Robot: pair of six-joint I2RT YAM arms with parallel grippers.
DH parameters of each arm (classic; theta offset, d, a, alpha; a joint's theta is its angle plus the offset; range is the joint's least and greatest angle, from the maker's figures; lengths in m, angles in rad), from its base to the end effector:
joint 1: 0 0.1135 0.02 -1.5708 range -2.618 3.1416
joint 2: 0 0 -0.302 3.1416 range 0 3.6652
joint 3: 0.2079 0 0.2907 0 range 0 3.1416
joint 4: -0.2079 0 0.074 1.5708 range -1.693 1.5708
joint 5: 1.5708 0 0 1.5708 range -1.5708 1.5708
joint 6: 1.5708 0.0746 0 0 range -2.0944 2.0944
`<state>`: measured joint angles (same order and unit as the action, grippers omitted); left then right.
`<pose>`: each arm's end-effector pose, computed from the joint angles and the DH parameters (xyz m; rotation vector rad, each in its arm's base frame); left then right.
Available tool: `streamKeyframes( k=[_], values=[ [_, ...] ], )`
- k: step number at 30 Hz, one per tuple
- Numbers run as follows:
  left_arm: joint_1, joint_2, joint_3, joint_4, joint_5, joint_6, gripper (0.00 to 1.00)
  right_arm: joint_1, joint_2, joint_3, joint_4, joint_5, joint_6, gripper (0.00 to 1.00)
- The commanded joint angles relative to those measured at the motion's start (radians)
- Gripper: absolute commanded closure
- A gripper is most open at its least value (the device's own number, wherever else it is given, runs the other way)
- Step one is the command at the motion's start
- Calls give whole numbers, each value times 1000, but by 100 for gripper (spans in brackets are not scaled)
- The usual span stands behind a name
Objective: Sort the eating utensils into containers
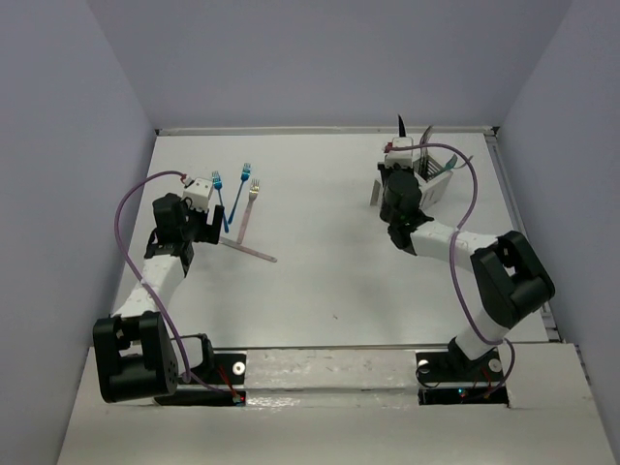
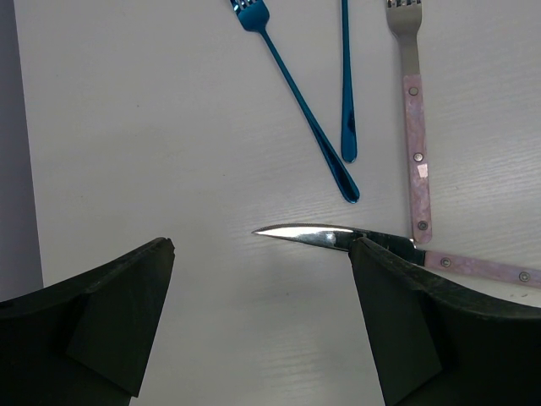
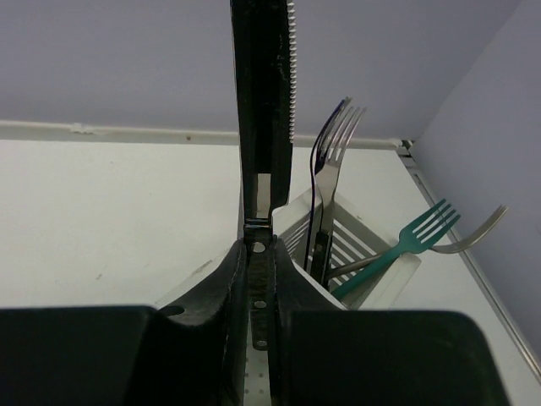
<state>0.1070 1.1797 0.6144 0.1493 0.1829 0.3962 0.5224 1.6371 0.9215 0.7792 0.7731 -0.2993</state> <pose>0.3117 0.0198 0.2315 0.4021 1.9411 0.1452 0.3910 0.1650 0.2816 -0.0024 1.5389 -0.4036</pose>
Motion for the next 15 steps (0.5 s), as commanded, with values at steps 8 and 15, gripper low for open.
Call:
streamKeyframes(
  k=[8,15],
  values=[
    [6,6,-2,33,4,7,1,-18,7,-62,26,-15,181,100],
    [7,5,-2,33,3,9,1,-18,46,-69,12,-43,206,100]
  ],
)
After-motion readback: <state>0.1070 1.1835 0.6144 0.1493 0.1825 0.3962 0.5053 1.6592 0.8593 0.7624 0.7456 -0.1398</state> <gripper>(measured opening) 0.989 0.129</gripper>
